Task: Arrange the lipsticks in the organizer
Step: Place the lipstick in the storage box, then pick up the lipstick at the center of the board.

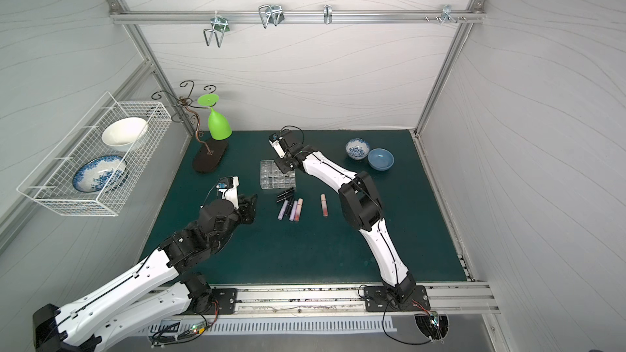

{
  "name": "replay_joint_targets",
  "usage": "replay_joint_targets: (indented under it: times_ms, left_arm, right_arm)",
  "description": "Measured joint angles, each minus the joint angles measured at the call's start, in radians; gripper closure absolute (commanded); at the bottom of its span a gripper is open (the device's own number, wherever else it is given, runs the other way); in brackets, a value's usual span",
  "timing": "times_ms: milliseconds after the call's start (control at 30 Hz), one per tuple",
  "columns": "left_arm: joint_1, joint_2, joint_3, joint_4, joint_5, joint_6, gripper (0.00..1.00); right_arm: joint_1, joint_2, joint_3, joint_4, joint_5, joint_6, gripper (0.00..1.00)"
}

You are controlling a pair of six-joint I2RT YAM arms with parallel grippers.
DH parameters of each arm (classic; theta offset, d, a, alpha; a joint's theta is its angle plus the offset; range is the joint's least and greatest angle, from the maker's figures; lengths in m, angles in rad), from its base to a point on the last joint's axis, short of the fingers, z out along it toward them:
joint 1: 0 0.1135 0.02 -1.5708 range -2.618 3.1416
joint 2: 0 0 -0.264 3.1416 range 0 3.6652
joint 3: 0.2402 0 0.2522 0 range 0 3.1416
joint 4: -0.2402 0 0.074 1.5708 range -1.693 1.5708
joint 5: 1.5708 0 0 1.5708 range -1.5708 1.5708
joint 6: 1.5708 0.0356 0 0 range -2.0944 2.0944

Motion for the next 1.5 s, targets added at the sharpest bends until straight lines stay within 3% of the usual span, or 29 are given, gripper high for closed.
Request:
replay_joint_targets:
  times_ms: [200, 500, 633, 933, 1133, 1400, 1500]
  left_arm:
    - [0.000, 0.019, 0.000, 0.000, 0.018, 0.003, 0.43]
    - [0.000, 0.158, 0.006, 0.035, 0.113, -0.005, 0.43]
    - [0.000, 0.254, 0.039, 0.055, 0.170, -0.006, 0.42]
    - [-0.021, 0.500, 0.177, 0.113, 0.252, 0.000, 0.34]
    - [-0.076, 0.715, 0.337, 0.124, 0.276, -0.001, 0.45]
    - [-0.128, 0.962, 0.540, 0.103, 0.290, -0.003, 0.47]
    - [-0.140, 1.036, 0.601, 0.086, 0.296, -0.004, 0.41]
  right_arm:
    - [0.007, -0.084, -0.090, 0.010, 0.011, 0.007, 0.46]
    - [0.006, -0.601, -0.485, 0.079, 0.068, 0.080, 0.44]
    - [-0.021, -0.759, -0.647, 0.111, 0.071, 0.141, 0.44]
    - [-0.163, -0.917, -0.985, 0.082, 0.042, 0.275, 0.44]
    - [-0.307, -1.017, -1.065, 0.082, -0.032, 0.340, 0.44]
    - [-0.466, -1.051, -1.131, 0.096, -0.129, 0.371, 0.44]
    - [-0.486, -1.051, -1.143, 0.100, -0.158, 0.378, 0.44]
